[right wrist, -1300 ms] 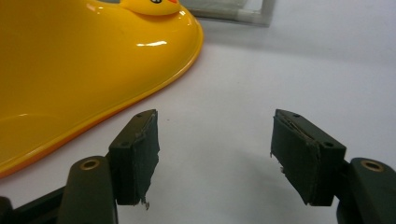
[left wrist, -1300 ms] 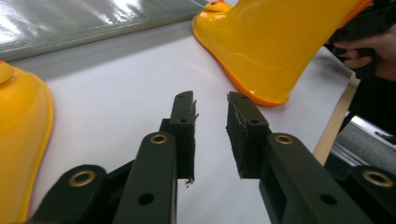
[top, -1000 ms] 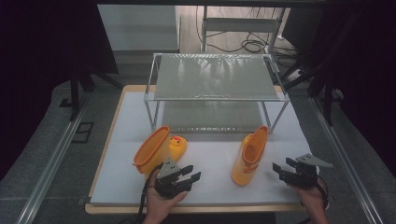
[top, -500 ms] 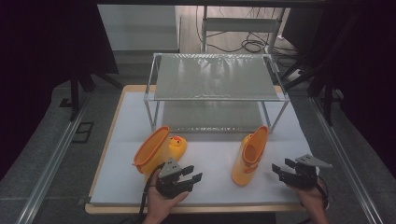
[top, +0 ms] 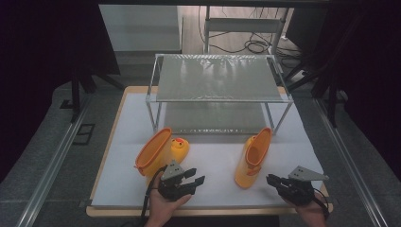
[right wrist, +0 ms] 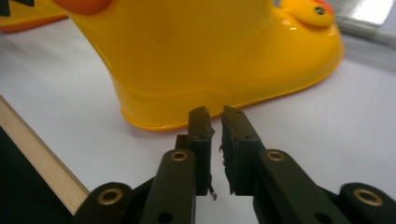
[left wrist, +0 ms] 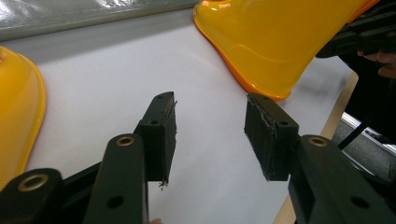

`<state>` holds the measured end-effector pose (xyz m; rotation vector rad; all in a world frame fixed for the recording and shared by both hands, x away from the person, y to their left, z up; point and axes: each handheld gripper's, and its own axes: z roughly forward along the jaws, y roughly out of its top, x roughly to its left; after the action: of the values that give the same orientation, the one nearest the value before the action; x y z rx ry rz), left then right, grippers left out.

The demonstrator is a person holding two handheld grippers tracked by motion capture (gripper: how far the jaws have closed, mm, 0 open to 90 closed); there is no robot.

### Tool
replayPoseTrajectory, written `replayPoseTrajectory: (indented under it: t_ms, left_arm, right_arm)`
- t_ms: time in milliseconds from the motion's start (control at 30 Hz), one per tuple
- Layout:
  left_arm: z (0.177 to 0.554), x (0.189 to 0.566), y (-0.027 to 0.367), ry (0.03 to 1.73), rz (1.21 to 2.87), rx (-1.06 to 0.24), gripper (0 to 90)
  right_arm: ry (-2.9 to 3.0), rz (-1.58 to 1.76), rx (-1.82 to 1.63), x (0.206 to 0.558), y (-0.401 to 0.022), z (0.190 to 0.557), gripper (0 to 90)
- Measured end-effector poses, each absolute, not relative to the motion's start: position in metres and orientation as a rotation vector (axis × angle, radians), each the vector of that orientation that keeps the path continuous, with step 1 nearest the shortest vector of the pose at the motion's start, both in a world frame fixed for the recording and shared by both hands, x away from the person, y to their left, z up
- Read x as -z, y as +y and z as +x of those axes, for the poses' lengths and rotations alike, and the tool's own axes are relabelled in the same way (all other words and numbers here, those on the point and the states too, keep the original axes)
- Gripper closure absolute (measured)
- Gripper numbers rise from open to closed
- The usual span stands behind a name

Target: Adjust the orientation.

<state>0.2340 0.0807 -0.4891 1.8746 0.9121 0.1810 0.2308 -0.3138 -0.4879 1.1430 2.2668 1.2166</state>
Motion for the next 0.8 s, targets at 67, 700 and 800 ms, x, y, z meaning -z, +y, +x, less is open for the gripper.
replayPoseTrajectory:
  t_ms: [67,700,800]
  left_arm:
    - [0.234,0.489,0.08,0.913,1.873,-0.18,53.6]
    - [0.235,0.489,0.081,0.916,1.871,-0.174,53.7]
    - [0.234,0.487,0.079,0.908,1.87,-0.164,53.6]
  right_arm:
    - [2.267,1.14,-1.218,0.488,-0.313,0.231,82.5]
    - [2.257,1.262,-1.066,0.514,-0.311,0.3,89.3]
    - [2.257,1.257,-1.079,0.513,-0.312,0.3,89.2]
